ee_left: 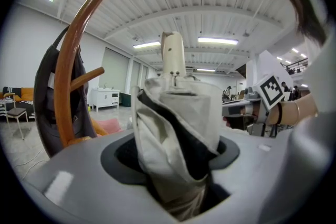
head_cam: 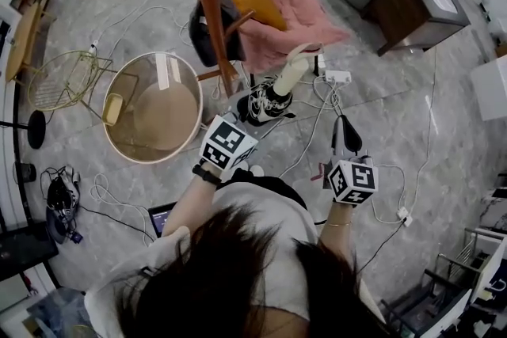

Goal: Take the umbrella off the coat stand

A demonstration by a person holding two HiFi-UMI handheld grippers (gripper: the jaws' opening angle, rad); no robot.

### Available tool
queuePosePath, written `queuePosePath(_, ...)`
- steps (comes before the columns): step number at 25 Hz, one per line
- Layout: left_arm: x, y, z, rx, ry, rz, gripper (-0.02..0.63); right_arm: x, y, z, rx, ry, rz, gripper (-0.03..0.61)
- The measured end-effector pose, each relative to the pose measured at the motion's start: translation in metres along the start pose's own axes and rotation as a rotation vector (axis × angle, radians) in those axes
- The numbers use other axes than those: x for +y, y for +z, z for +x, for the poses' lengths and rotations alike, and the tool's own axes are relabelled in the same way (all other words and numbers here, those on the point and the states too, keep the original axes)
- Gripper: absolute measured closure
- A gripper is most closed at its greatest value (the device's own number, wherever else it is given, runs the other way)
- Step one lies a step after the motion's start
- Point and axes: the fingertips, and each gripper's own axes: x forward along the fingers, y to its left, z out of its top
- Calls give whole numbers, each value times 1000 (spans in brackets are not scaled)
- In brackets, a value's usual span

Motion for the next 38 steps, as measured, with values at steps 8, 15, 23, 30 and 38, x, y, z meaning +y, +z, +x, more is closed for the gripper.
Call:
queuePosePath(8,3,3,-1,2,9,5,276,2,3,4,2,22,-11,575)
queuePosePath(15,5,9,1,-6,9,14,276,1,6,7,-6,26,-14,575)
queuePosePath(23,4,13,0,-16,18,16,276,-2,8,3,-15,27,-10,575)
queuePosePath(30,1,14,-3,-23,26,16,276,1,5,0,-8,41,-7,576)
queuePosePath(38,-3,16,-10,-28,37,15,277,2,4,-7,-15,44,-1,575)
